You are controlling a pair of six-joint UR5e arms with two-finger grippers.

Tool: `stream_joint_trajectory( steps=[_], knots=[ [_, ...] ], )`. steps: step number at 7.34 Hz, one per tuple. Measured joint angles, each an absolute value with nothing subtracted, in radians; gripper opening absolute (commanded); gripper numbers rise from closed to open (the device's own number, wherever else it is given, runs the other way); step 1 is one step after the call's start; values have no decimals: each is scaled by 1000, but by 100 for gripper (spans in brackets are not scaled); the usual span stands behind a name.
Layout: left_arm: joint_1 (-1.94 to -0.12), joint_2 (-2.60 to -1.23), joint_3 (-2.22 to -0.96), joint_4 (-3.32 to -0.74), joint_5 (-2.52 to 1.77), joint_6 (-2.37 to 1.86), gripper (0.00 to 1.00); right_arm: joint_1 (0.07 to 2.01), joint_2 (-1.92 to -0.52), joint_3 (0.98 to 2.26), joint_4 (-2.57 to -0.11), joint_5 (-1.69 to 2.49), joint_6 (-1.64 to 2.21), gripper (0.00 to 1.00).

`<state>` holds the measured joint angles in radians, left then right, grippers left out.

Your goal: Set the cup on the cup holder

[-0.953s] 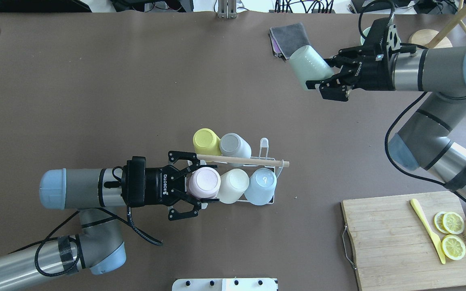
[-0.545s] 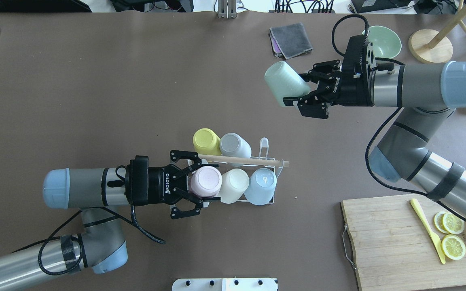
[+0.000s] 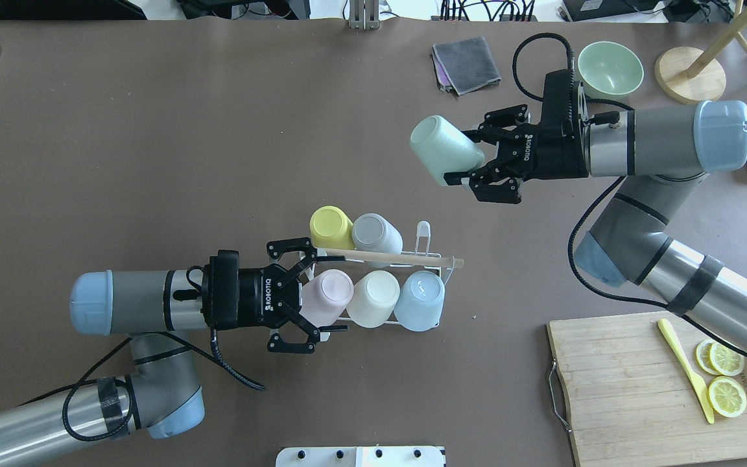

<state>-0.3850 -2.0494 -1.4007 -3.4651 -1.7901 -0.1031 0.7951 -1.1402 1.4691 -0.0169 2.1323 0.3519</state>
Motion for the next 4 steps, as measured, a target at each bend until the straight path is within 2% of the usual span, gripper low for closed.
stream_joint_trajectory(
  steps=[2,4],
  knots=[
    [-387,-2049,-1401,-3466,-1791,-105,99,782,-1125,1461,1,2130,314,35],
    [-399,-2044,-1412,-3465,-1792,-108,99,749,-1113,1459,7,2121,270,36]
  ],
)
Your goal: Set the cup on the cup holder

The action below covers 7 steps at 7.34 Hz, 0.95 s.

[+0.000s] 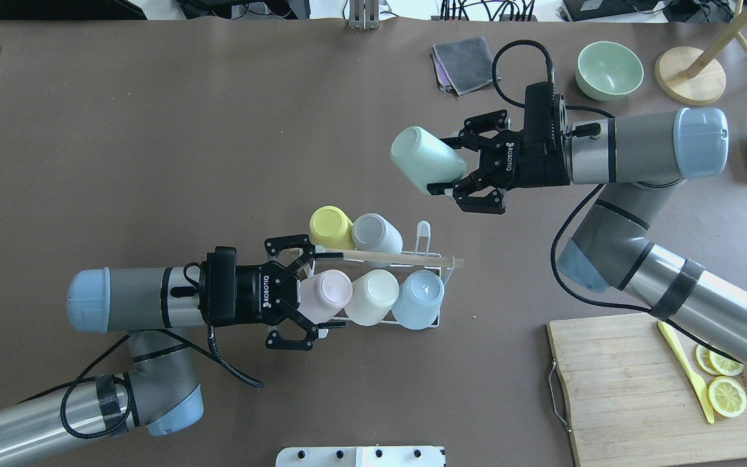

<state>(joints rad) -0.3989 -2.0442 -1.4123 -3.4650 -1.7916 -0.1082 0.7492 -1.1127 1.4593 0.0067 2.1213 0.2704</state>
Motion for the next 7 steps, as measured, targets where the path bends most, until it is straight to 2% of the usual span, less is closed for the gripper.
stream_joint_trajectory(
  steps=[2,3,6,7],
  knots=[
    [-463,-2021,-1472,-3401,-1794,-113,99,706,-1112,1458,6,2116,242,36],
    [-500,-1989,-1541,-3295,-1796,-114,99,696,-1117,1458,8,2115,233,36],
    [-636,-1847,-1777,-2854,-1802,-110,99,683,-1120,1453,9,2116,226,36],
    [-680,-1814,-1821,-2698,-1803,-107,99,681,-1121,1452,9,2116,226,36]
  ],
)
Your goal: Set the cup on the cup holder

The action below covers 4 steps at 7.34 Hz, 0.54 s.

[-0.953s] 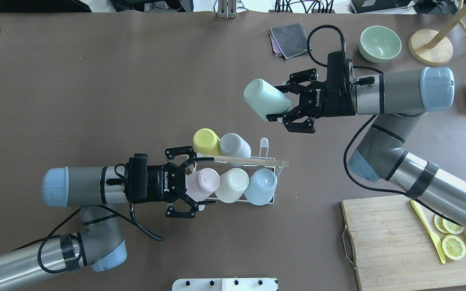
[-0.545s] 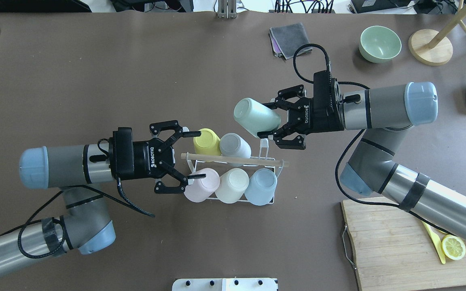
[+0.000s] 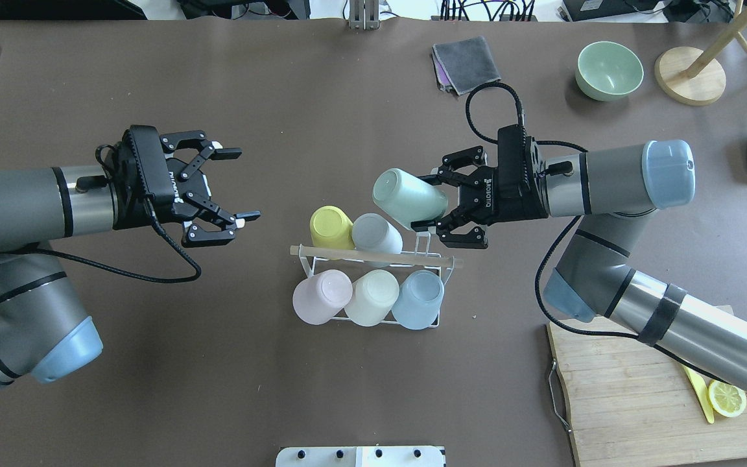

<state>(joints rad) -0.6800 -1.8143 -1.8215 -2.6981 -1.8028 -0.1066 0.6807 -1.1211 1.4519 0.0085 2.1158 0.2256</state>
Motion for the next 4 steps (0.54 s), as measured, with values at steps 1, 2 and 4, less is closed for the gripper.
stream_joint_trajectory(
  steps=[1,2,4],
  knots=[
    [-708,-1793,-1841,-2565,-1803,-105,99,681,-1125,1452,9,2117,226,36],
    [-719,-1774,-1848,-2427,-1803,-105,99,683,-1131,1452,10,2120,226,36],
    [-781,-1747,-1851,-2056,-1801,-104,99,684,-1142,1452,15,2127,218,36]
  ],
)
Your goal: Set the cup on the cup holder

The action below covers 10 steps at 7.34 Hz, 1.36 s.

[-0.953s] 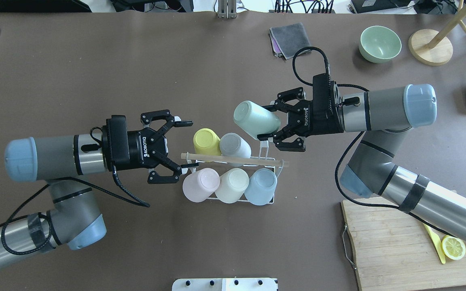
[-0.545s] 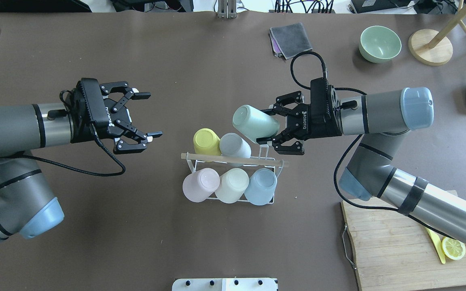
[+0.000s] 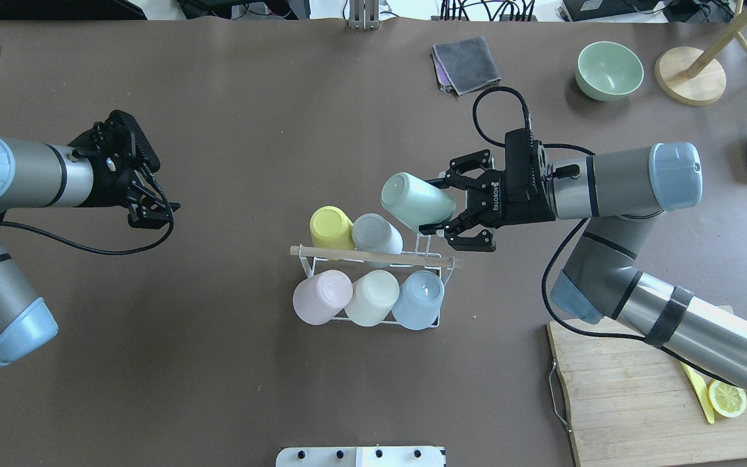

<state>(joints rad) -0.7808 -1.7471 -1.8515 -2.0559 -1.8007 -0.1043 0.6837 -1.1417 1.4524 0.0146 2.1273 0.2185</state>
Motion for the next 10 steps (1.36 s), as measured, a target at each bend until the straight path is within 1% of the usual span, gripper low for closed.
stream_joint_trajectory(
  steps=[1,3,5,6,8,10],
  knots=[
    [-840,-1744,-1853,-1873,-1800,-105,99,680,-1144,1452,15,2128,210,36],
    [-963,-1744,-1853,-1629,-1875,-120,99,682,-1148,1452,16,2134,206,37],
    [-1086,-1744,-1844,-1491,-2102,-160,99,693,-1158,1454,17,2152,208,41],
    [-1155,-1725,-1843,-1450,-2195,-167,99,693,-1160,1454,17,2157,208,47],
    [-1333,-1604,-1870,-1420,-2254,-163,99,689,-1162,1453,17,2158,213,100],
    [-1549,-1490,-1893,-1418,-2261,-156,99,690,-1162,1454,17,2153,213,100]
  ],
)
